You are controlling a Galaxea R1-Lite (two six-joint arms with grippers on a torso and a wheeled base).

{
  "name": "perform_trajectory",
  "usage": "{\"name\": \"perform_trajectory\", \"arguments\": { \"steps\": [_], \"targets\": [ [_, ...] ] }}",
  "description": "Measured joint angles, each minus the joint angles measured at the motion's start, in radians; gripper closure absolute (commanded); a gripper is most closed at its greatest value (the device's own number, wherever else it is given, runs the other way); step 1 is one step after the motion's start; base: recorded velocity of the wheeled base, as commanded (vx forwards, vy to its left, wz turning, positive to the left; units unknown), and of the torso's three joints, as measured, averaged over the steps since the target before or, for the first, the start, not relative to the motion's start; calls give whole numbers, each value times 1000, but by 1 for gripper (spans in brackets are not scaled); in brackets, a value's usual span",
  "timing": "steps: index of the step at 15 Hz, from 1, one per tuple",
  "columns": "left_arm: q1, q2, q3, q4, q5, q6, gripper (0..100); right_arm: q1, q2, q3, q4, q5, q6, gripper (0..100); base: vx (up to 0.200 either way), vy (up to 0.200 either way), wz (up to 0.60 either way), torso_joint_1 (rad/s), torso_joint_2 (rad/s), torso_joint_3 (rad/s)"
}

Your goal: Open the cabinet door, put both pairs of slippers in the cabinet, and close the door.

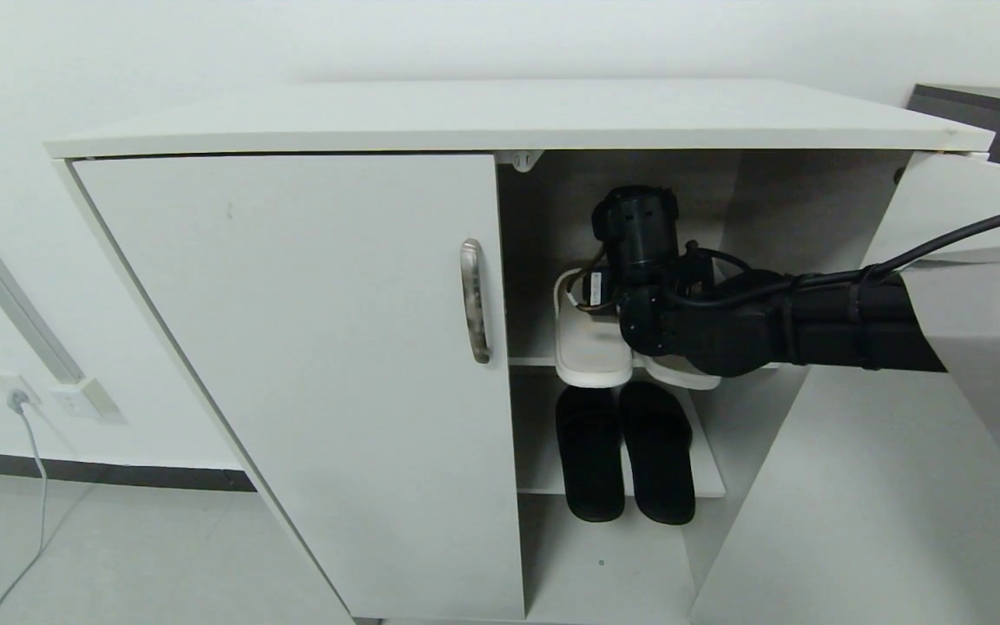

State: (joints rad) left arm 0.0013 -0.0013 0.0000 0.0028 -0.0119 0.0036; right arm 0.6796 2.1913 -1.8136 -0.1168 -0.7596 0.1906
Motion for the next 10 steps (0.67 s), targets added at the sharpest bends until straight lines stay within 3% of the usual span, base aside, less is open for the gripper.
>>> {"name": "perform_trajectory", "arguments": {
  "steps": [6,10],
  "targets": [
    [0,0,0,0,0,0,100,56,-100,152,-9,-10,8,0,0,0,0,0,0,0],
    [0,0,0,0,0,0,100,121,-231,367,-80,-10,8,0,0,0,0,0,0,0]
  ]
}}
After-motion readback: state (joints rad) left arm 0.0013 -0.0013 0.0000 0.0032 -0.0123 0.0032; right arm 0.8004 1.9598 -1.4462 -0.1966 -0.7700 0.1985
